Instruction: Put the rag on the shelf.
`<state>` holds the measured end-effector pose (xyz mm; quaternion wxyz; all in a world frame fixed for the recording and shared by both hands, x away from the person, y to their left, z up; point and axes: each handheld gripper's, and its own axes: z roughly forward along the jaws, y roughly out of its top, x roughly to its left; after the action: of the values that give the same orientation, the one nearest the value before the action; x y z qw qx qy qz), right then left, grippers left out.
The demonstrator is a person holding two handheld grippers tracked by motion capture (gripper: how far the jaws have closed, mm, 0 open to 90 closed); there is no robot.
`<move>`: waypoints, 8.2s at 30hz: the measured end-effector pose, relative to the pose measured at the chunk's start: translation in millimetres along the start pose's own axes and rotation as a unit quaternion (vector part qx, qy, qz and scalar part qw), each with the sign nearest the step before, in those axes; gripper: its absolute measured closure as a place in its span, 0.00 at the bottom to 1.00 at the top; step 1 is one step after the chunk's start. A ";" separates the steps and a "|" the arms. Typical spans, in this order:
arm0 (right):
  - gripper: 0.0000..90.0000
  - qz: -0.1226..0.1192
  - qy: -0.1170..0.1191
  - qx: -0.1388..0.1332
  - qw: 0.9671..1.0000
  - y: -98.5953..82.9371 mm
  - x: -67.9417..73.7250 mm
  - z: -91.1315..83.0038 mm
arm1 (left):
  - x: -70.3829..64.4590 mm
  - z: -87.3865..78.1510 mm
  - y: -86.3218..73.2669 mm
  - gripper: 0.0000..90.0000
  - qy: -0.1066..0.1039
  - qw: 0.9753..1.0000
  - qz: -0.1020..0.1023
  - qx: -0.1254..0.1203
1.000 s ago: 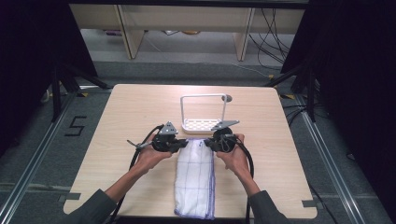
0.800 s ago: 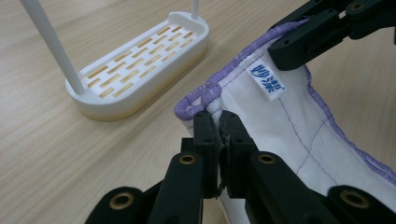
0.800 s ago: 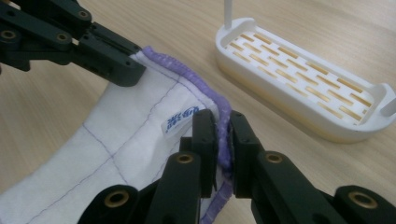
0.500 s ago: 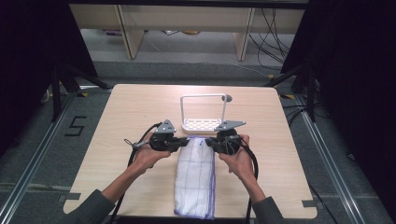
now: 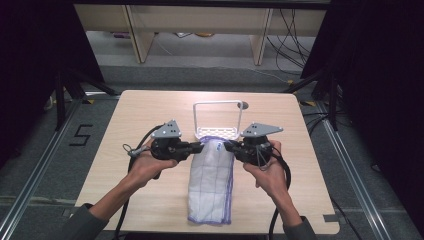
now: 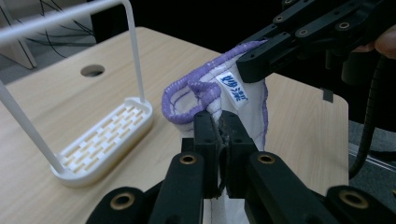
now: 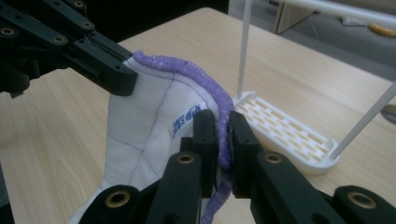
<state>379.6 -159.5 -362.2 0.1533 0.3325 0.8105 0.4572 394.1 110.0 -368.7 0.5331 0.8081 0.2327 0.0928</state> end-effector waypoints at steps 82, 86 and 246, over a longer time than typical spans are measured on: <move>0.93 0.054 -0.121 -0.065 0.989 176.7 -116.9 50.8 | 139.6 35.4 137.4 0.96 0.115 0.986 -0.087 -0.083; 0.93 0.063 -0.123 -0.064 0.988 171.6 -123.1 61.6 | 148.5 43.9 133.4 0.96 0.118 0.985 -0.092 -0.084; 0.32 0.071 -0.031 -0.016 0.997 -2.8 -29.9 16.2 | 40.5 -25.8 -50.4 0.25 0.007 0.992 -0.123 -0.010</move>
<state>409.3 -170.4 -374.8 0.1510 0.4007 0.7723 0.4693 405.3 166.6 -407.5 0.5467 0.7676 0.3327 0.0344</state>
